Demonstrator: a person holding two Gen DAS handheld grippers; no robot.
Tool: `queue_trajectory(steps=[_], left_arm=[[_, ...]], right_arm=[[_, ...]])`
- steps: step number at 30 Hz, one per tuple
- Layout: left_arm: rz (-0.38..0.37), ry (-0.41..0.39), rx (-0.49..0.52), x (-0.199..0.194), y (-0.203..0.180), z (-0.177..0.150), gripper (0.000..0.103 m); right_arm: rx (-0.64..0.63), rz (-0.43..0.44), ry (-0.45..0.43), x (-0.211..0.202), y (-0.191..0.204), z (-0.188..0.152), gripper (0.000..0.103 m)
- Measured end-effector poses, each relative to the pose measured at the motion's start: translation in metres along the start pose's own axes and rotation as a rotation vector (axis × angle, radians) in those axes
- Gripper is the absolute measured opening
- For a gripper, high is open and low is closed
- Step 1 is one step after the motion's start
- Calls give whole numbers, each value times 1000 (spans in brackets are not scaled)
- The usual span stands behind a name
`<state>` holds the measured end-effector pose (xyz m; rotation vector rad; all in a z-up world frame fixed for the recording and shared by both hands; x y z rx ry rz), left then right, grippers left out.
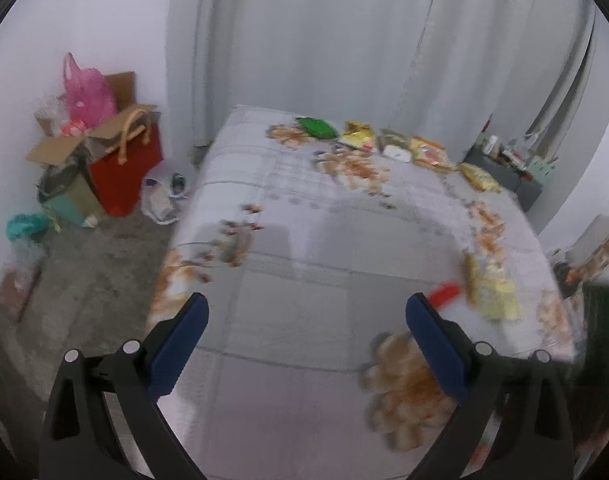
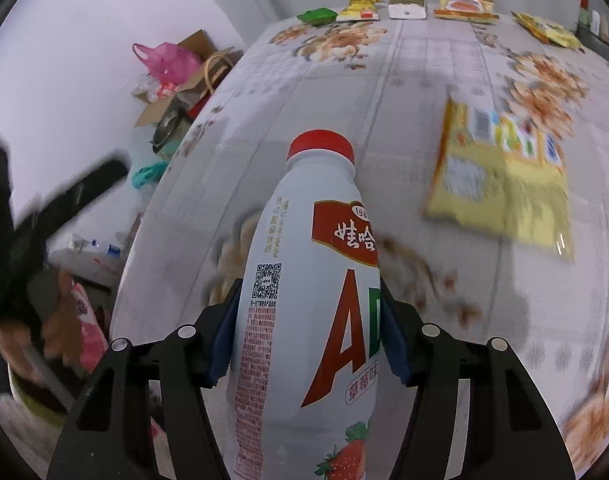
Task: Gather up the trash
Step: 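Grasp the white AD drink bottle with the right tool, then grasp the yellow snack box with the left tool while the right tool holds the bottle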
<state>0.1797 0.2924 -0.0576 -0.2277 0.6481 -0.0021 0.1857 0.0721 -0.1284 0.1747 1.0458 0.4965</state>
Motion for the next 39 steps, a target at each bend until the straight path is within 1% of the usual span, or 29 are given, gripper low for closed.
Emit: queue_trajectory(steps=[2,5,8,10,12,13,15,19,21,23,27,28,29,31,32,33,35,36,38,39], left_arm=[[-39,2,-6,6,-13,2,97],[-101,8,-2,20,-41,8,97],[-167,31,-43,37,-72,13,97],[-219,59,-65,49,-93,12,96],[-260,98,-56,61,-114,7,89],[-282,125,-37,69,-127,2,88],[-299,168,11,81,-148,-9,78],[-305,196,118,94,-177,-23,72],[-287,187,170,100,-187,-27,69],[-272,174,196,105,-190,-26,67],[-258,125,296,118,-204,-12,64],[-269,132,348,124,-210,-10,64],[-282,159,407,132,-218,-11,65],[-318,197,488,144,-229,-13,65],[-321,203,504,148,-231,-14,63],[-326,218,527,151,-233,-15,59],[-336,253,545,152,-234,-20,54],[-353,276,533,150,-231,-21,52],[-386,322,490,143,-226,-26,49],[-402,364,445,139,-219,-30,48]], right_arm=[[11,-7,-9,-14,-6,-15,58],[62,-43,-39,-39,-23,-39,58],[151,-82,-71,-65,-48,-61,58],[223,-137,-107,-83,-70,-73,58],[285,-178,-137,-97,-89,-79,58],[316,-197,-153,-102,-98,-80,58],[375,-227,-181,-111,-115,-82,58],[439,-247,-215,-118,-138,-77,58],[447,-250,-224,-118,-143,-73,58],[440,-252,-229,-119,-146,-71,58],[439,-238,-238,-118,-145,-76,58],[443,-231,-240,-120,-147,-79,58],[448,-222,-243,-122,-147,-82,58],[453,-214,-246,-124,-148,-83,58],[453,-212,-246,-125,-149,-84,58],[453,-212,-245,-125,-149,-84,57],[458,-210,-247,-125,-148,-84,57],[460,-208,-248,-125,-148,-84,57],[464,-203,-251,-125,-149,-85,57],[464,-202,-252,-124,-149,-84,57]])
Point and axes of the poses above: each gripper's, at about its wrist camera, not at the fingertips, and x roughly the way its jaws point, y to its left, z to its top, the point moved 5 cm from there along x, roughly the way its jaws point, and after that the axes turned 9 degrees about -y, right-handed, at the moved point
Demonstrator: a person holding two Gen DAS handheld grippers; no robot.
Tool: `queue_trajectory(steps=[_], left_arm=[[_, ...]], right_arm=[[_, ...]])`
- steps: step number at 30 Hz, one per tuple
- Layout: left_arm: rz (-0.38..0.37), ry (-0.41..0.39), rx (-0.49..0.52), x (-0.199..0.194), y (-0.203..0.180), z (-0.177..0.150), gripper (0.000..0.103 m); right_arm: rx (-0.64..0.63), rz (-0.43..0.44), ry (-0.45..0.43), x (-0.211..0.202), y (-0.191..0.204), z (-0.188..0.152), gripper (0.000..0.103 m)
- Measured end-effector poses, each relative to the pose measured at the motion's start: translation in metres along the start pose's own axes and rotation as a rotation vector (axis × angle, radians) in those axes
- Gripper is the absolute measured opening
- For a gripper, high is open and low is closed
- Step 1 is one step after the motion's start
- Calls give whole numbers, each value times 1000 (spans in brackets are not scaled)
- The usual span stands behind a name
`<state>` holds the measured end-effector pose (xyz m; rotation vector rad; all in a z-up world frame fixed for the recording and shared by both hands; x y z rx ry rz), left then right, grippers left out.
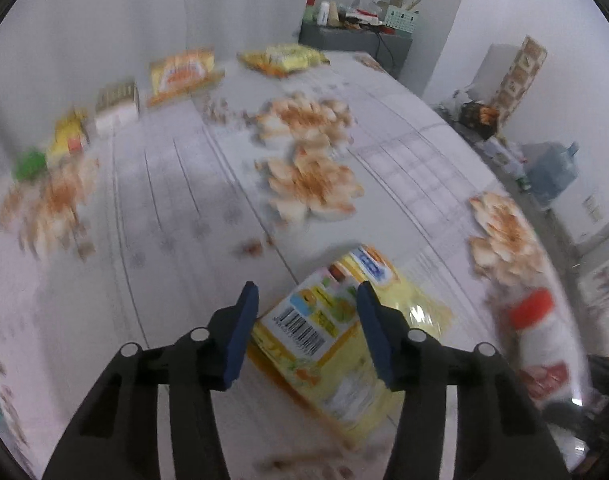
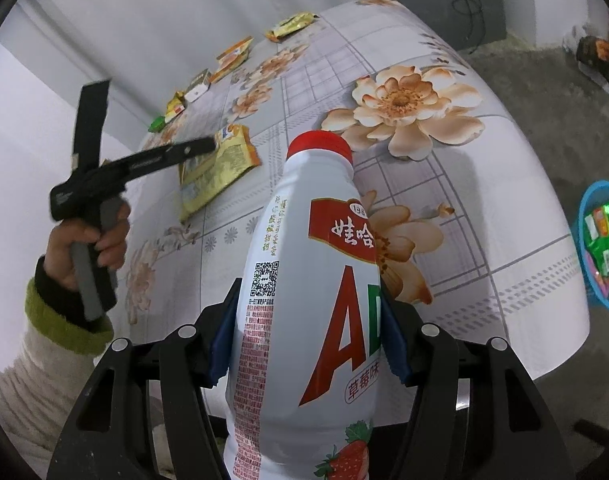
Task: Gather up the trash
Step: 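Grasp the yellow snack box with the left tool while the right tool holds the bottle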
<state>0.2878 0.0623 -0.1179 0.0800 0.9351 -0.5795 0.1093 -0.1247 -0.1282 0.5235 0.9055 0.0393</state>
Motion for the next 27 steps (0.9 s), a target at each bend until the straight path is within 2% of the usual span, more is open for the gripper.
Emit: queue_trajectory(steps=[5,9,11,16,22,27], left_arm=[[-136,39,-129,-24,-9,-33,40],[-211,13,-165,-42,-22,-48,38],[-215,-7,-178,-47,-23,-49,38],[-160,-39,-228,-45,-7,-40,38],[-239,31,-315,-22,-2,-32,38],[-299,17,-324,-27,-12,-29,25]], right_arm=[[-12,2,3,-1,0,-1,57],[-24,0,13,3,3,3,57],[-33,-5,17,6,5,5,57],[-51,-7,24,14,12,14,57],[-92,7,43,31,27,22,57],[-107,17,50,37,32,25,57]])
Point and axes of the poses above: each gripper's, at about its wrist camera, not at the fingertips, and x roughly the way its jaws point, y to its left, z to its top, the point moved 5 cm from there along x, roughly the way its jaws point, and after that the axes turned 9 degrees about -y, right-handed, at the moved point
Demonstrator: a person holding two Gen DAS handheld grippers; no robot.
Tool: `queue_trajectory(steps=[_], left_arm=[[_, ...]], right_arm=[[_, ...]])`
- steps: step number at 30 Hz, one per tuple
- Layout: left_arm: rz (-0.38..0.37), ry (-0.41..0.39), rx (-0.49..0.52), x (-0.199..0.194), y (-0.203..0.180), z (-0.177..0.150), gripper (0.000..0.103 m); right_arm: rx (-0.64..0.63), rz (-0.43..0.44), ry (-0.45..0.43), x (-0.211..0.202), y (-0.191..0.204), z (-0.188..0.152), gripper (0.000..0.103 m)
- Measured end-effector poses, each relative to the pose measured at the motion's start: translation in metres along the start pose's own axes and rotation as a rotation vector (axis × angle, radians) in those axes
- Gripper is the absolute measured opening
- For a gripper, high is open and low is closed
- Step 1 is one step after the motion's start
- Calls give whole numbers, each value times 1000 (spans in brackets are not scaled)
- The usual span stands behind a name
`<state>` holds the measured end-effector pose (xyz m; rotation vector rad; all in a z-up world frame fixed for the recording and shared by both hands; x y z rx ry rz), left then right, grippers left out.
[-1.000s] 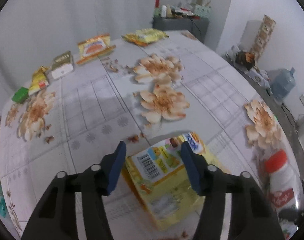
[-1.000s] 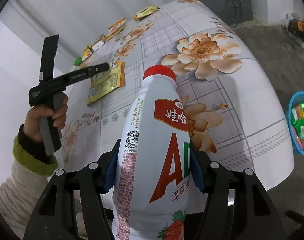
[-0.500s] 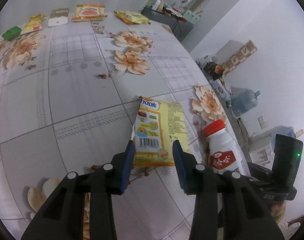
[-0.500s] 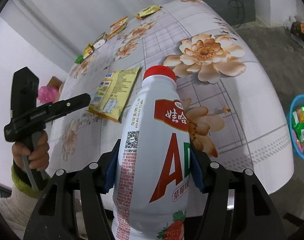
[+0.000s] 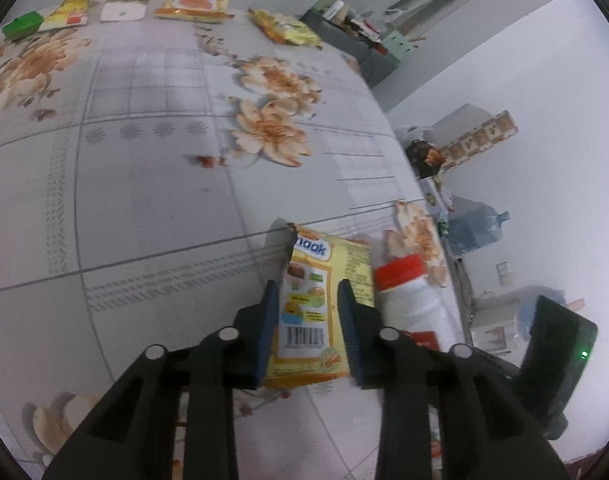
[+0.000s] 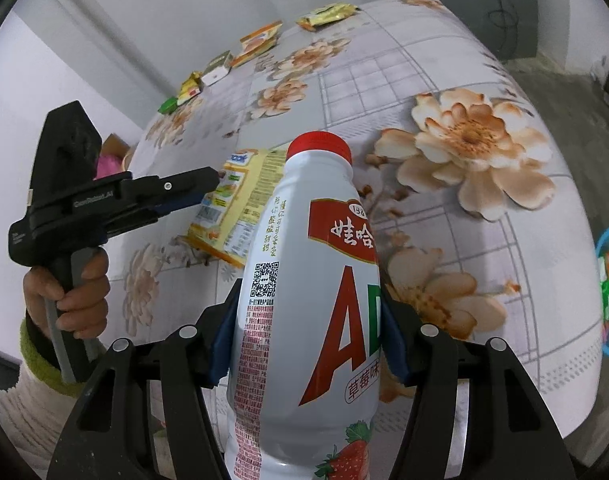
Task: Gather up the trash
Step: 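Grasp the yellow snack box with the left tool while the right tool holds the bottle, then lift the yellow box with the left tool while the right tool holds the bottle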
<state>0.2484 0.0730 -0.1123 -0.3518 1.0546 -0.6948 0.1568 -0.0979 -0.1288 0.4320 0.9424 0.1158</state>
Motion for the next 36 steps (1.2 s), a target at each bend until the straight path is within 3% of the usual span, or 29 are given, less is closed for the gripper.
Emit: queue_trajectory(steps=[10,15,19,29,33,36], left_arm=[[-151,1,-12,-3,-25,-4,18],[-83,14,26,12,-29,-7,15],[32,-5,127,16,-33,-12,9],[155,-76,291,-3,-53,-36,4],[186,-95,350,-5,-64,-50,4],[201,-99,371,-5,-66,-59,4]], right_arm=[[9,30,-2,-1,-3,0,57],[19,39,-7,-1,-4,0,57],[34,32,-14,-4,-8,-1,57],[95,-2,-2,-14,-20,-6,58],[138,9,17,-15,-26,-2,66],[153,19,29,-15,-29,-1,66]])
Point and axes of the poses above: each gripper's, at about its wrist camera, not at the fingertips, and x roughly the way its jaws point, y to its left, z to its top, the point moved 5 cm from there along x, roughly the way its jaws point, and after that the axes turned 9 degrees about -y, right-handed, at the moved point
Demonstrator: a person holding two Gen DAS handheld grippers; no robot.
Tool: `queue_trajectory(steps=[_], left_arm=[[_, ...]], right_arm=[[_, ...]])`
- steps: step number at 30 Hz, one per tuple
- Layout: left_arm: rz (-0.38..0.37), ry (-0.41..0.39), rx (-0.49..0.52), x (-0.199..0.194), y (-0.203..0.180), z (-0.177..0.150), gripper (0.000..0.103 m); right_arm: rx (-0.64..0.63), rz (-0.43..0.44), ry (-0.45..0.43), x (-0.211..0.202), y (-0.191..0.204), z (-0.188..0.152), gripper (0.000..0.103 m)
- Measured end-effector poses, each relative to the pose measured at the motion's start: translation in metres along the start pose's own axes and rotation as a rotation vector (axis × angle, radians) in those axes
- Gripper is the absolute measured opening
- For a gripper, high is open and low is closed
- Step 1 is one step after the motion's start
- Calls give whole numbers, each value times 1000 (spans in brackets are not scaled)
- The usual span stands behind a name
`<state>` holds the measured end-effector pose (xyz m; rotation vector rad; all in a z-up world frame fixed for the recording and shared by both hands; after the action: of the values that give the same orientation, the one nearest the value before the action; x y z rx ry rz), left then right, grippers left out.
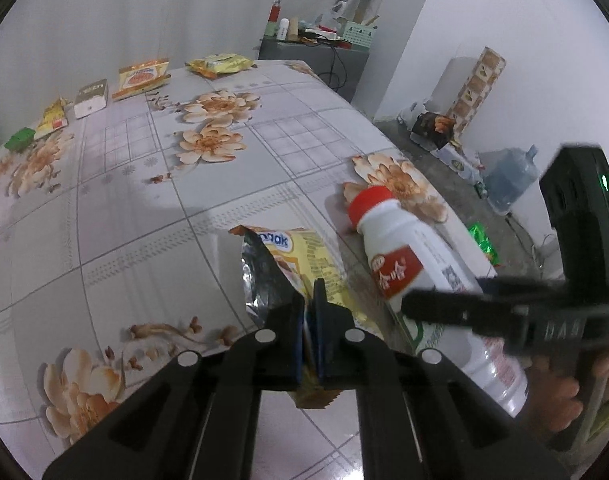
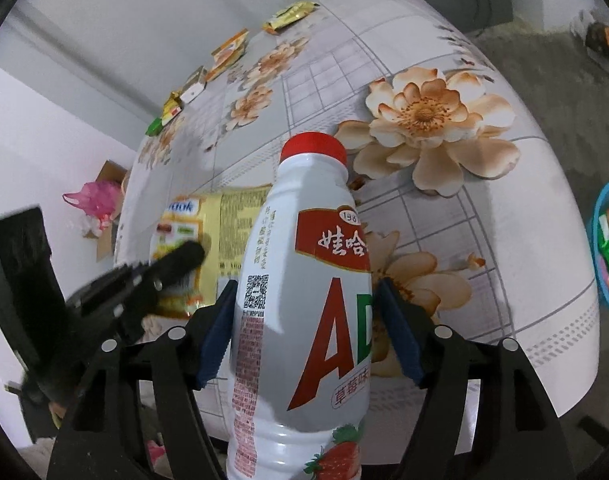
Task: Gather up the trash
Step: 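Lift the yellow box with the left tool while the right tool holds the bottle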
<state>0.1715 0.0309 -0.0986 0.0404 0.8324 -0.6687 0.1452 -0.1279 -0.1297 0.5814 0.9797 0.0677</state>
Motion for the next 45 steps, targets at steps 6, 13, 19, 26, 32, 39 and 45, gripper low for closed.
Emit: queue_trajectory(steps=[6,13,19,26,32,39,45], left_arm=[[21,-8,19,-2,-5,-7,4],[27,-18,31,-5,-7,-10,4],[38,-40,47,-10,-8,-10,4],[46,-67,69,-20,-14,-7,4],[30,-90,80,-32,-24,-3,4],[4,-114,99,-46,-44,3,4],[-23,-123,149,-49,-72,10,4]], right_arm=[[-4,5,3,2,1,0,62],[12,22,2,5,2,0,57],[40,27,-11,2,0,-1,56],[64,35,-40,-9,-5,-2,56],[89,56,-87,-30,-10,-2,56],[150,99,-163,-63,-27,-13,56],[208,114,-223,-89,-51,-18,56]])
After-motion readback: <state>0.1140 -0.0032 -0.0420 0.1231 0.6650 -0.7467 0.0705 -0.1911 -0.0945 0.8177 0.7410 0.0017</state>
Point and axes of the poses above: each gripper's, at about its wrist camera, not at the fingertips, and x roughly the way its jaws point, y to its left, z to its top, the point moved 5 cm from there along x, roughly the way its jaws point, and after that the axes turned 9 degrees about -y, right-handed, at the moved point
